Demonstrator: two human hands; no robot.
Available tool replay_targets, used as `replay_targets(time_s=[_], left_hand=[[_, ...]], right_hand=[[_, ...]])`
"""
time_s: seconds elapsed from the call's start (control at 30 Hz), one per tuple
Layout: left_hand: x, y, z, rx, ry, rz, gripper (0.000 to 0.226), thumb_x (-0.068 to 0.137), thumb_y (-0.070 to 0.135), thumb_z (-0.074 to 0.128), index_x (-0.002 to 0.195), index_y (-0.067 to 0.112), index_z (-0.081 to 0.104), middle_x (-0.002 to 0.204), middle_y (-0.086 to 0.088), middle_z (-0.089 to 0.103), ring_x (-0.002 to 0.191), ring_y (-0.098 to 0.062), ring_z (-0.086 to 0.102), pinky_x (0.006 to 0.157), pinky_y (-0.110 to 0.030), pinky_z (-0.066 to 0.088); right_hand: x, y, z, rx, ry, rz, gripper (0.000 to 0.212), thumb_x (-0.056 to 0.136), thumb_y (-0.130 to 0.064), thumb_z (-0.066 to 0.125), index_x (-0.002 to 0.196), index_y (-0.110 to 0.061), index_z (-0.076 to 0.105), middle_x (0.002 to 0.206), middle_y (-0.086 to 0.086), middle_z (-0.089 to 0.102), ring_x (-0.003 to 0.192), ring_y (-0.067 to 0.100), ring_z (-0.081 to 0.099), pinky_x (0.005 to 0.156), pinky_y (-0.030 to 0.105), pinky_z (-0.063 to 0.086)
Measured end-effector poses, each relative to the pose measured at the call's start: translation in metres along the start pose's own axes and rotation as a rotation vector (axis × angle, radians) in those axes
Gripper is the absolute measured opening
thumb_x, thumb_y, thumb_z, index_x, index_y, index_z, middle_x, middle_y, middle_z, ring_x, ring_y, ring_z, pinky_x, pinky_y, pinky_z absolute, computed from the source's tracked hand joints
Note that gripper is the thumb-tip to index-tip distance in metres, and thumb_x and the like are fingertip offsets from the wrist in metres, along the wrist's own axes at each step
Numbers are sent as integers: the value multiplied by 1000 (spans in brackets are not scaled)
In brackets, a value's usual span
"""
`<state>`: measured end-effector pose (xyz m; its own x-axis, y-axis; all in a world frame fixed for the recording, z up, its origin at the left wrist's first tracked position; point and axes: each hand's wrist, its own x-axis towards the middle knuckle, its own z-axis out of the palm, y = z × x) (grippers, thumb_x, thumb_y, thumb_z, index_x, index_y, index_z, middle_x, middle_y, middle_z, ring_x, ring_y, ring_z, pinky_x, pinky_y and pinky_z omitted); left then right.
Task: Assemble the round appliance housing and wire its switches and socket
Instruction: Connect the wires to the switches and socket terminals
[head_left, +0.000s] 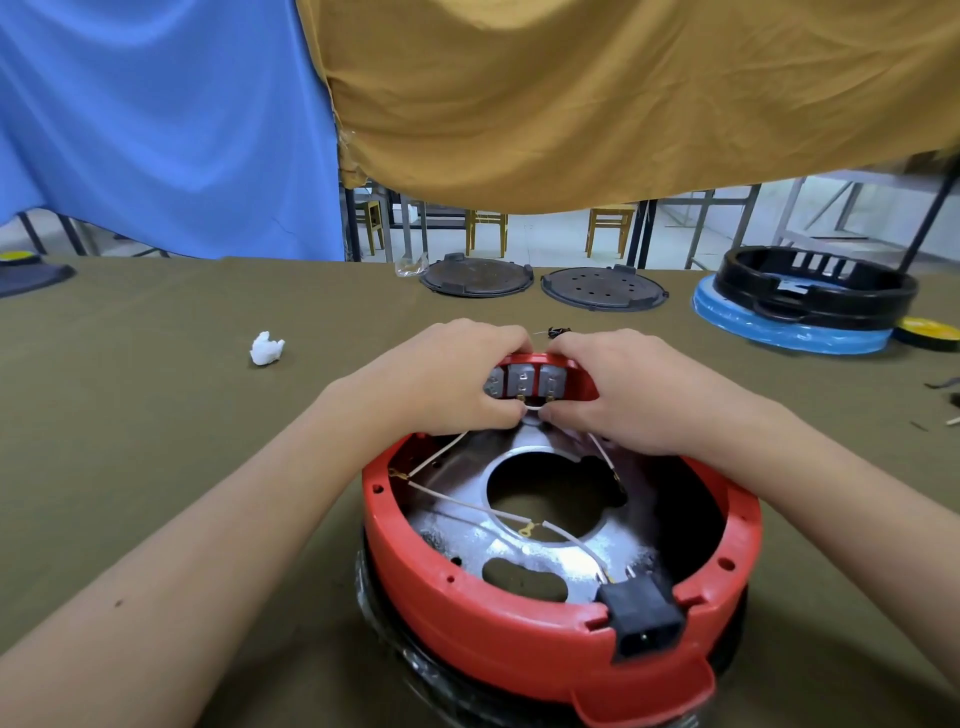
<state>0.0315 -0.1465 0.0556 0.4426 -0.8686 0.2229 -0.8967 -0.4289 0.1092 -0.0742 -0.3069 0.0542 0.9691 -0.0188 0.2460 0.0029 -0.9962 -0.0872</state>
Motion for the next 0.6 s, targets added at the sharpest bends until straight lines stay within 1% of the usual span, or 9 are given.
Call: replay_targets(time_s=[0.07, 0.13, 0.17, 0.23, 0.3, 0.33, 0.5, 0.6], left_hand=[[1, 0, 1, 18, 10, 7, 36, 84, 39, 64, 115, 24, 54, 97, 6, 64, 84, -17, 55, 67, -31, 40], [1, 0, 1, 26, 22, 14, 36, 84, 39, 64, 116, 24, 55, 97, 6, 64, 85, -18, 56, 66, -30, 37], [0, 0, 1, 17, 24, 15, 37, 84, 39, 65, 117, 25, 55, 97, 7, 64, 86, -17, 57, 67, -30, 38], [-2, -1, -2, -39, -1, 7, 44, 82, 39, 67, 123, 29, 54, 98, 10, 64, 87, -13, 60, 69, -29, 45], [-3, -2, -5, -89, -34, -6, 50, 79, 36, 69, 126, 31, 53, 99, 12, 65, 85, -10, 61, 71, -29, 50], [-3, -3, -5, -91, -41, -6, 50, 79, 34, 69, 126, 30, 53, 98, 11, 65, 84, -9, 61, 71, -29, 51], [-2, -6, -3, -67, -26, 10, 43, 84, 36, 67, 125, 32, 55, 93, 12, 63, 75, -1, 56, 62, -24, 43], [-2, -5, -3, -53, -35, 4, 43, 85, 37, 65, 126, 33, 54, 95, 12, 64, 77, -5, 56, 63, -25, 42]], right_hand=[[1, 0, 0, -43, -12, -10, 35, 89, -51, 62, 110, -23, 54, 104, 1, 64, 91, 25, 58, 68, 34, 39], [2, -1, 1, -75, -19, -16, 35, 91, -51, 59, 108, -22, 53, 104, 2, 63, 91, 26, 57, 68, 35, 38], [2, 0, 1, -80, -19, -19, 35, 91, -51, 59, 109, -22, 52, 105, 3, 62, 92, 26, 58, 70, 35, 40], [0, -1, 1, -75, -9, -27, 38, 91, -52, 58, 113, -22, 52, 107, 2, 62, 94, 25, 58, 74, 36, 44], [0, -2, 0, -64, -4, -36, 44, 88, -57, 59, 116, -24, 53, 106, 0, 63, 95, 24, 58, 76, 36, 46], [0, -2, -1, -64, -6, -40, 46, 87, -60, 59, 115, -25, 54, 105, -1, 63, 95, 23, 58, 75, 36, 46], [5, -1, 1, -109, -32, -33, 39, 91, -58, 56, 107, -22, 53, 101, 4, 62, 90, 28, 59, 69, 36, 41], [7, -1, 1, -150, -46, -30, 37, 92, -57, 54, 103, -23, 50, 93, 2, 56, 82, 27, 52, 67, 34, 36]])
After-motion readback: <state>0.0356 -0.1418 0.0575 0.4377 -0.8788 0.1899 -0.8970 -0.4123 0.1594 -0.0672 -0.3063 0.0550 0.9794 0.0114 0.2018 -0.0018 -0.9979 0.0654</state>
